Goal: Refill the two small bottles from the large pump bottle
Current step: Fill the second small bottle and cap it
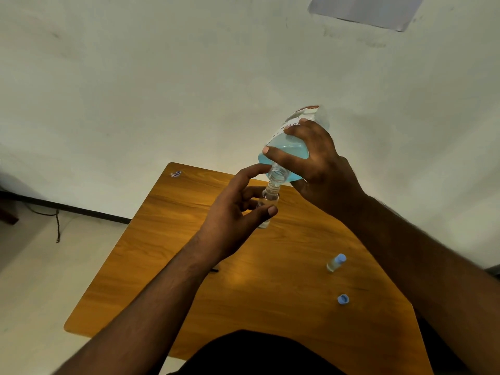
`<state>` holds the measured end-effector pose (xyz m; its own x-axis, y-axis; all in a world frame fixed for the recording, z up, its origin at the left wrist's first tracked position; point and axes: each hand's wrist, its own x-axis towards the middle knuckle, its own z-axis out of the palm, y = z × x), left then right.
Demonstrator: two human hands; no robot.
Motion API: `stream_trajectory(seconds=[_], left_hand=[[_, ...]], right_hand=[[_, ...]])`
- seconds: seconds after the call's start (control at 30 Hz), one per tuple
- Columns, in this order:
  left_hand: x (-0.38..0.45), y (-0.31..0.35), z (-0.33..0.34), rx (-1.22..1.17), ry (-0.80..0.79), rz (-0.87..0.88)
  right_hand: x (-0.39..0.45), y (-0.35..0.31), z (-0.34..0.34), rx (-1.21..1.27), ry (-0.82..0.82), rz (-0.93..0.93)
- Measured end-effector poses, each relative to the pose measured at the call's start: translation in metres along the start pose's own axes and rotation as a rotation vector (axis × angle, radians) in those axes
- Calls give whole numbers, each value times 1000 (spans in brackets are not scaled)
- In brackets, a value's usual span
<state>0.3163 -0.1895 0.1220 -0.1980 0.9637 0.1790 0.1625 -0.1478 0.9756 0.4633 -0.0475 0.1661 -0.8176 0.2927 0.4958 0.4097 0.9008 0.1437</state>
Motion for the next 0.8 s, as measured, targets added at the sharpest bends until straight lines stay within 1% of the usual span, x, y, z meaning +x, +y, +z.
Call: stream_trajectory(seconds=[0.8], left_hand=[[4, -2, 4, -6, -6, 6]], right_hand=[[-4, 3, -1, -16, 15, 10]])
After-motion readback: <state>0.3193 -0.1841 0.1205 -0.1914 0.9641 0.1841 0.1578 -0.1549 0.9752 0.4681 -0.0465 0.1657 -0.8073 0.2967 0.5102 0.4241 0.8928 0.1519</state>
